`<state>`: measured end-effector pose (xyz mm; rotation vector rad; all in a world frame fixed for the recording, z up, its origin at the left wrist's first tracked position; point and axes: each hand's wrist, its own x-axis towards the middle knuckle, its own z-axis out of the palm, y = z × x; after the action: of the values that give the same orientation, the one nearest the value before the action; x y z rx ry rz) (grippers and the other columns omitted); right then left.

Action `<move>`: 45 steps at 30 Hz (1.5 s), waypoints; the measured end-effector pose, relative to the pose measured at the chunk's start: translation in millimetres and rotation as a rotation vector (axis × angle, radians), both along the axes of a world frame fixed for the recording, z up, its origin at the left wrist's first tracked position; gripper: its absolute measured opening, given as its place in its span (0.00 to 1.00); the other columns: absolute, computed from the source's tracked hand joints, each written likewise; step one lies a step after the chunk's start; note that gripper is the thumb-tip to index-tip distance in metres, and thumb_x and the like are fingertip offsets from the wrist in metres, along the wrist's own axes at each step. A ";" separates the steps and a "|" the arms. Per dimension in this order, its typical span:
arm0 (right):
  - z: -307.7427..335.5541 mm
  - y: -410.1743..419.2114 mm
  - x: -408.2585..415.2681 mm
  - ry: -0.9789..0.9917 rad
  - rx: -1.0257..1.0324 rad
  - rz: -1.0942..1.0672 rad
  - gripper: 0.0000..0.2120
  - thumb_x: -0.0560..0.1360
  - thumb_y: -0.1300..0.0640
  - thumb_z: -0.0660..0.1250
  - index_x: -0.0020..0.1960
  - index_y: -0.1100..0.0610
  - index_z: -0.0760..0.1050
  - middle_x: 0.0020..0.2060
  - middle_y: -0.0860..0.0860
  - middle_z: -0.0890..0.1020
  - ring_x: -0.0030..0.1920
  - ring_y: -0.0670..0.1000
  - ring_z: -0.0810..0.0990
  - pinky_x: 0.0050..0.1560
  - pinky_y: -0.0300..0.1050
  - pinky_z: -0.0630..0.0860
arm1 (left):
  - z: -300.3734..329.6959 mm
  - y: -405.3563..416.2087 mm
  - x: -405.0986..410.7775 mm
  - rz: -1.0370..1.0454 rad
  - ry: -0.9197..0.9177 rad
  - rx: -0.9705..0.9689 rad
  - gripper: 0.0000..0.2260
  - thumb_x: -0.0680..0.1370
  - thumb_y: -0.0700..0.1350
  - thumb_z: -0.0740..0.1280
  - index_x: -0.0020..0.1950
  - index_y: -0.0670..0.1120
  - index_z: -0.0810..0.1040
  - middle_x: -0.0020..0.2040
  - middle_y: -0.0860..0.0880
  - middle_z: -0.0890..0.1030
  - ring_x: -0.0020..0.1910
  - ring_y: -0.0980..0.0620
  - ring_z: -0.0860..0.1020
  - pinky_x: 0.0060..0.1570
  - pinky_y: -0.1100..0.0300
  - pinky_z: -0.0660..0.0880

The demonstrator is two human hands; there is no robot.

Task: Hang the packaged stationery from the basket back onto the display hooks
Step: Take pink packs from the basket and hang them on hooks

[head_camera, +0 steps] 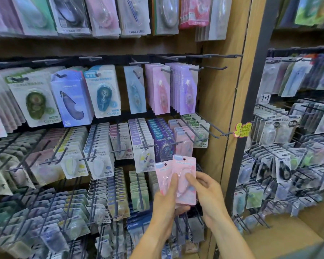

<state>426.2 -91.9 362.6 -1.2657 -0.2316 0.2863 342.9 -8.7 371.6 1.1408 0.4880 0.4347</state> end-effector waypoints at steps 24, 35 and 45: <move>20.7 43.0 83.4 0.018 -0.253 -0.332 0.25 0.71 0.46 0.79 0.63 0.55 0.77 0.58 0.51 0.83 0.58 0.53 0.81 0.61 0.50 0.77 | -14.5 24.3 12.2 0.002 -0.045 0.156 0.08 0.80 0.45 0.72 0.60 0.49 0.83 0.53 0.47 0.88 0.48 0.42 0.88 0.40 0.51 0.85; 21.6 -3.4 32.1 -0.146 0.044 -0.204 0.15 0.74 0.66 0.76 0.56 0.57 0.75 0.47 0.56 0.86 0.47 0.51 0.87 0.44 0.40 0.82 | 5.2 9.8 58.9 -0.086 -0.082 0.320 0.07 0.80 0.45 0.73 0.58 0.47 0.86 0.51 0.45 0.88 0.51 0.44 0.87 0.43 0.53 0.85; 17.7 5.1 60.3 -0.205 -0.064 -0.169 0.15 0.76 0.63 0.74 0.58 0.48 0.80 0.47 0.54 0.87 0.45 0.47 0.85 0.43 0.36 0.78 | 5.8 20.7 77.7 -0.098 -0.015 0.333 0.12 0.79 0.48 0.74 0.59 0.44 0.83 0.54 0.44 0.87 0.56 0.43 0.85 0.49 0.51 0.85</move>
<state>486.5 -86.8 380.2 -1.3701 -0.2905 0.0190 420.6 11.9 377.4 1.4745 0.3517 0.4489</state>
